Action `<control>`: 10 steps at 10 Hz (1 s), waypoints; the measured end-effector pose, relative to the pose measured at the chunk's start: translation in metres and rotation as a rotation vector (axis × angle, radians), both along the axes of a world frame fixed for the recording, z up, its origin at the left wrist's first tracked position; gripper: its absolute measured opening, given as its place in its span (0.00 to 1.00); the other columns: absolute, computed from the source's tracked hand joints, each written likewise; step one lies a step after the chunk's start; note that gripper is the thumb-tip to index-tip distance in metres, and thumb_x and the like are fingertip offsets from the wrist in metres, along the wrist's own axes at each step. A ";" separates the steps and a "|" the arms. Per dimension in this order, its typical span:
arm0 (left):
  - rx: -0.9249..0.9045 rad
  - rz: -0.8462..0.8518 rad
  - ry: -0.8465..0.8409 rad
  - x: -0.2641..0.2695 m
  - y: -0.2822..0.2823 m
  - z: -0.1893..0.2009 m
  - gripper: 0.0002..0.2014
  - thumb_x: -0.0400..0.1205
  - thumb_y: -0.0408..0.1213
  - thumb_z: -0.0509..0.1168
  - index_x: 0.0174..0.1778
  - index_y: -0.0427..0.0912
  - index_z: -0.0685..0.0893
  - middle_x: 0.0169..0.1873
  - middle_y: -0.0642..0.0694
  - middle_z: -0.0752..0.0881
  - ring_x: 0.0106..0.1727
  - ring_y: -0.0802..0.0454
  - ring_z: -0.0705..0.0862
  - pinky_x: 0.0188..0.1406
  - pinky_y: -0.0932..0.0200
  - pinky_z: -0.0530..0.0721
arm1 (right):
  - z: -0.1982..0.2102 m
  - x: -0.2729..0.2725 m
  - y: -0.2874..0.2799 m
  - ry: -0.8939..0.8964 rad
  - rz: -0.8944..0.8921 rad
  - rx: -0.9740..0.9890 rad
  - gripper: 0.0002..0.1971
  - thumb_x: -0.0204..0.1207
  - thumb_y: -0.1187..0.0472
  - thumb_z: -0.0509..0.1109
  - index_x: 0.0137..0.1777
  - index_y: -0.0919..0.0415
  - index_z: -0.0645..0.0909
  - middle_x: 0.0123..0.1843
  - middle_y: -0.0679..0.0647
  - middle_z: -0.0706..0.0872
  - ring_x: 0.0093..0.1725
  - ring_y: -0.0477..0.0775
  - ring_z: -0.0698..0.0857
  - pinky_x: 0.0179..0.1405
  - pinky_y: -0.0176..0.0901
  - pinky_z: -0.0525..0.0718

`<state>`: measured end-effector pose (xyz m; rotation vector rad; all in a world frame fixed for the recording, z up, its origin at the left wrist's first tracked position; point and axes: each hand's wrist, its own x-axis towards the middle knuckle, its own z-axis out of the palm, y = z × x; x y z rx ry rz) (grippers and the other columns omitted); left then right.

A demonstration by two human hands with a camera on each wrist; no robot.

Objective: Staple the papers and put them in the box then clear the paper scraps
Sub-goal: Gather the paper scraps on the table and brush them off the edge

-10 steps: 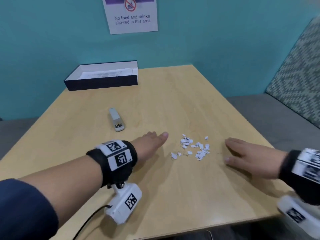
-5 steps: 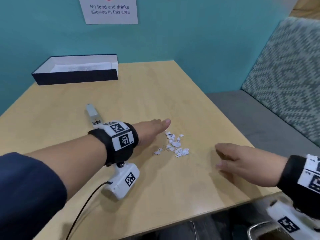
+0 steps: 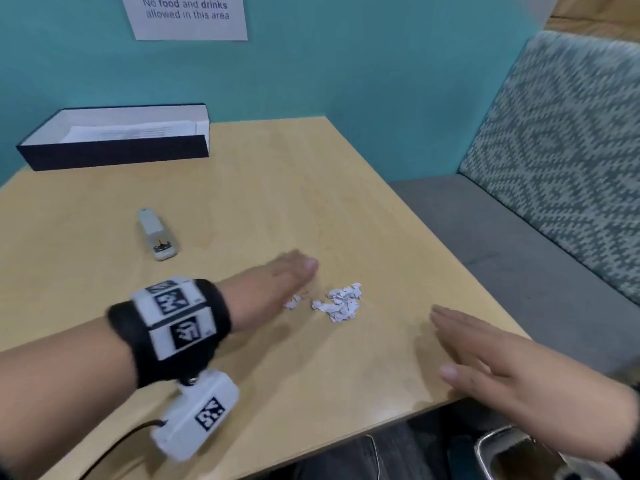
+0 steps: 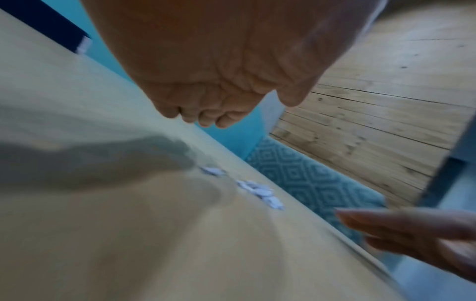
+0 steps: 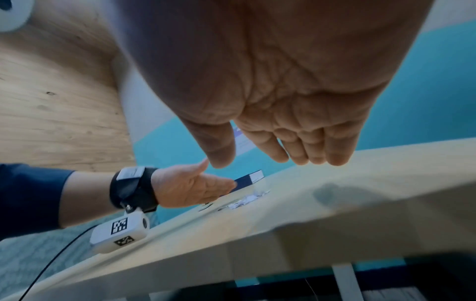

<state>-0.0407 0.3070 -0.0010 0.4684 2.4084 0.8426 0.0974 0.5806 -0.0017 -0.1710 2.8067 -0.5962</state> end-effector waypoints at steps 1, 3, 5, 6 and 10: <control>-0.066 0.091 0.019 -0.001 -0.022 -0.012 0.27 0.90 0.48 0.43 0.83 0.47 0.41 0.82 0.57 0.46 0.85 0.55 0.44 0.80 0.59 0.40 | -0.005 0.022 0.007 -0.026 -0.118 -0.114 0.50 0.52 0.12 0.47 0.77 0.28 0.52 0.76 0.12 0.49 0.71 0.09 0.43 0.68 0.11 0.49; -0.173 -0.062 0.103 0.028 0.044 -0.018 0.25 0.88 0.26 0.43 0.82 0.43 0.51 0.82 0.36 0.48 0.84 0.39 0.44 0.82 0.41 0.47 | -0.028 0.034 -0.010 -0.048 -0.163 -0.241 0.47 0.46 0.10 0.47 0.70 0.22 0.51 0.64 0.02 0.32 0.72 0.10 0.43 0.69 0.09 0.43; 0.301 0.120 -0.073 0.044 0.058 -0.005 0.27 0.88 0.51 0.45 0.82 0.43 0.60 0.84 0.46 0.55 0.85 0.48 0.50 0.84 0.48 0.47 | -0.028 0.039 -0.007 0.027 -0.238 -0.412 0.44 0.46 0.12 0.58 0.68 0.14 0.60 0.68 0.04 0.54 0.72 0.13 0.58 0.70 0.12 0.53; 0.191 0.289 0.018 0.008 0.046 0.000 0.30 0.88 0.53 0.43 0.82 0.39 0.58 0.83 0.40 0.58 0.84 0.42 0.54 0.82 0.47 0.52 | -0.026 0.044 -0.005 0.019 -0.268 -0.511 0.50 0.47 0.15 0.63 0.74 0.32 0.70 0.70 0.08 0.62 0.73 0.17 0.63 0.74 0.23 0.61; 0.154 0.092 -0.231 0.030 0.061 -0.005 0.32 0.85 0.59 0.46 0.79 0.42 0.67 0.81 0.42 0.65 0.82 0.43 0.62 0.79 0.49 0.58 | -0.034 0.041 0.001 0.062 -0.251 -0.583 0.51 0.48 0.16 0.64 0.74 0.34 0.69 0.70 0.09 0.64 0.72 0.17 0.64 0.70 0.18 0.63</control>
